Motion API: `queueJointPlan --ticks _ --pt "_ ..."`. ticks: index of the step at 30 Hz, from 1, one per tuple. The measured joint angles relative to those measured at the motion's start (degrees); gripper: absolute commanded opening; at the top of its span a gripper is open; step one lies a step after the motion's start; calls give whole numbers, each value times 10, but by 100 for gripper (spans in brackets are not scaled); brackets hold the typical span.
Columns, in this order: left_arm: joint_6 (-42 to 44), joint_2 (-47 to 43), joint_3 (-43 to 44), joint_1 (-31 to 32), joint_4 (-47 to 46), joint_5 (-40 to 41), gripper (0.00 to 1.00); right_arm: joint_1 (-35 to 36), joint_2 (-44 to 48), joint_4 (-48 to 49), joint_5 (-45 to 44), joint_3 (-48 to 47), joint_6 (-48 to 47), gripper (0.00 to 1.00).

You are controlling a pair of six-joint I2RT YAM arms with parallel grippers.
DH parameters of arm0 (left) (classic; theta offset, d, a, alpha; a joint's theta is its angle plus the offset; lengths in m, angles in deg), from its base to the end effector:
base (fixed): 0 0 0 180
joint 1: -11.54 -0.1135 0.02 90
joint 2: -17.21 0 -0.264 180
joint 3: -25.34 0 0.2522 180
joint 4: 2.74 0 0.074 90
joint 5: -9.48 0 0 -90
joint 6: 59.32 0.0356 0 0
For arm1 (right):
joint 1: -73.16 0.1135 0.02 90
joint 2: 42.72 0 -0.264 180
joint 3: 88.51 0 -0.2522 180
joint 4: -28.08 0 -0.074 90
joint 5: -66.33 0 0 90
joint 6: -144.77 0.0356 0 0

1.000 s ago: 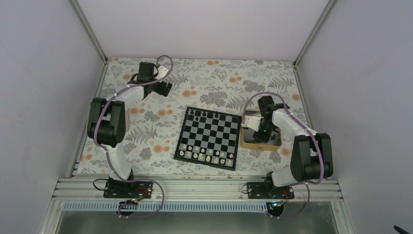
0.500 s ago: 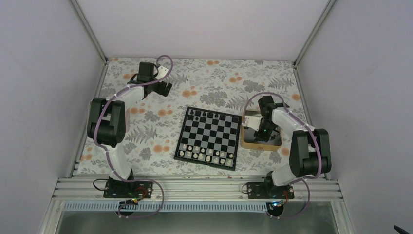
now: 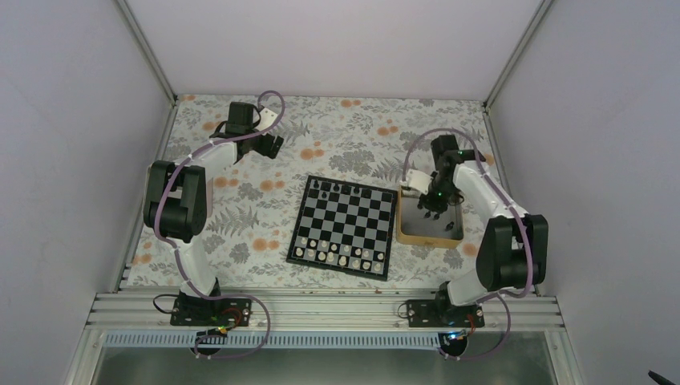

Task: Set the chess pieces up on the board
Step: Pick up the chess piece from the storage box, then place the chess piece on the chessboard.

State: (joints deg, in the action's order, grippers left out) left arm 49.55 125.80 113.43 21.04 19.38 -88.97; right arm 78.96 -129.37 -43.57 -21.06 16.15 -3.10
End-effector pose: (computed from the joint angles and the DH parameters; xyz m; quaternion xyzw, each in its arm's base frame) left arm 0.4141 -0.0746 0.2015 0.2525 0.8781 -0.0345 0.4049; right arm 0.2638 0.0284 0.2189 -0.5275 0.8470 -0.0065 0.0651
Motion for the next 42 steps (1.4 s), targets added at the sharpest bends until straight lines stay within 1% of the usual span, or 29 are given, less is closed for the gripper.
queueJointPlan --ticks 4,8,13,17,22,26,42 --pt "0 0 0 0 0 -2 100 0 -10 -44 13 -89 -9 4" --pt "0 0 0 0 -1 -2 100 11 -49 -70 18 -181 -12 5" --pt "0 0 0 0 0 -2 100 54 -125 -99 23 -267 -13 5" --pt "0 0 0 0 0 -3 100 90 -179 -108 32 -304 -12 6" --pt "1 0 0 0 0 -4 100 126 -227 -107 44 -317 -12 6" --pt "1 0 0 0 0 -4 100 140 -250 -103 54 -317 -12 6" --pt "1 0 0 0 0 -12 100 145 -282 -73 61 -298 -10 8"
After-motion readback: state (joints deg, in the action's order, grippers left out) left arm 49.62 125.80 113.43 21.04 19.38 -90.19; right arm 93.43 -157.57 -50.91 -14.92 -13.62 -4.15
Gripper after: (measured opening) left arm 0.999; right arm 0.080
